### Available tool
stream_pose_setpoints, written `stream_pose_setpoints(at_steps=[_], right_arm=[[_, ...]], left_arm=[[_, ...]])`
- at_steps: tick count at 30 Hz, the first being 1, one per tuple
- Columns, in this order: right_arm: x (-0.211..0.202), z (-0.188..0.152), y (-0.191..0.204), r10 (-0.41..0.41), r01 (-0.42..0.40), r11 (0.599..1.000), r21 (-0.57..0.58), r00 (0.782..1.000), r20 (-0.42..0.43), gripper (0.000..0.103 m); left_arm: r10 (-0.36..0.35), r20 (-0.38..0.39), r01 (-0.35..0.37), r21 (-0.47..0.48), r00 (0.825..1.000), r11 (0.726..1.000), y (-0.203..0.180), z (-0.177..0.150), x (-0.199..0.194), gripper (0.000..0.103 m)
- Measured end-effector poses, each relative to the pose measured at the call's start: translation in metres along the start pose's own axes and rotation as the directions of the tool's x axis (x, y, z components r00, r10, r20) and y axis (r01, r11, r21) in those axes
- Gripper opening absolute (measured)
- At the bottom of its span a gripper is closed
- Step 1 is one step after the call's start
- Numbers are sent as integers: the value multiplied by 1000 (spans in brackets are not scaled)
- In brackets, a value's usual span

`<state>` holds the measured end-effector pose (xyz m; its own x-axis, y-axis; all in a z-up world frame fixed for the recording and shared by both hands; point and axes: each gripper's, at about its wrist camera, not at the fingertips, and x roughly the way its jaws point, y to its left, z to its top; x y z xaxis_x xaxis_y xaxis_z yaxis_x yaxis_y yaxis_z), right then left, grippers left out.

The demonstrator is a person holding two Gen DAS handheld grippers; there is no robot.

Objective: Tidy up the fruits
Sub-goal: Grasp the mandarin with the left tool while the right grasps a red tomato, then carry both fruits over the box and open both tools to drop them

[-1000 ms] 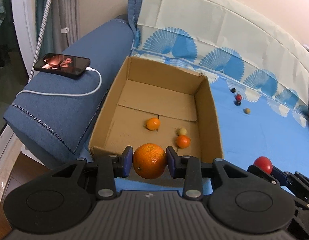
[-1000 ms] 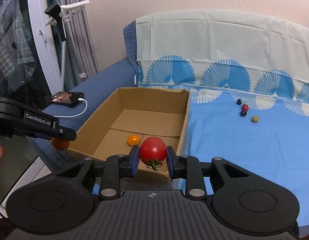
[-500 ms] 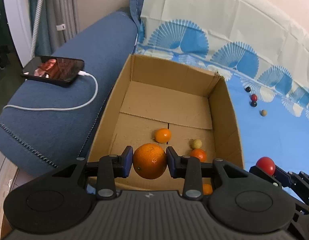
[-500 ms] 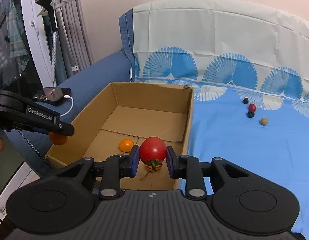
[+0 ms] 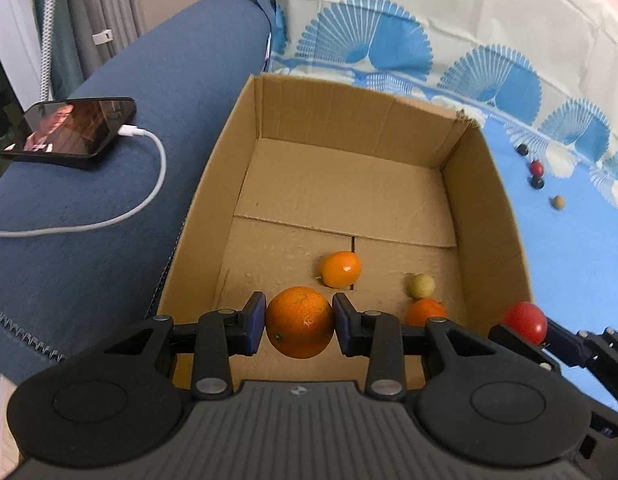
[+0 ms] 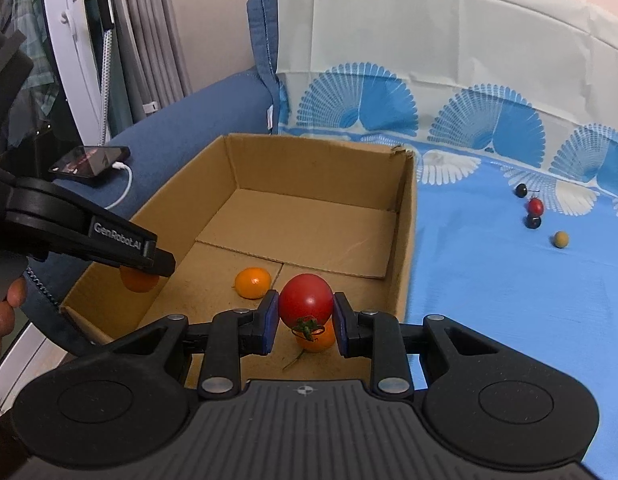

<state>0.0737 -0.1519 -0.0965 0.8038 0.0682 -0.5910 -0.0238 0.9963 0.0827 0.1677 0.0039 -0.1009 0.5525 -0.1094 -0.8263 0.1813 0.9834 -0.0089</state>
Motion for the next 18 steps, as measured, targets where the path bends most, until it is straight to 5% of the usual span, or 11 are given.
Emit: stream_pose_setpoints(at_steps=[18], right_arm=[[53,-9,3,-27,22,998,-52,994,-103,30]], left_arm=[[68,-147,-60,58,987,997,-3,-9,75,40]])
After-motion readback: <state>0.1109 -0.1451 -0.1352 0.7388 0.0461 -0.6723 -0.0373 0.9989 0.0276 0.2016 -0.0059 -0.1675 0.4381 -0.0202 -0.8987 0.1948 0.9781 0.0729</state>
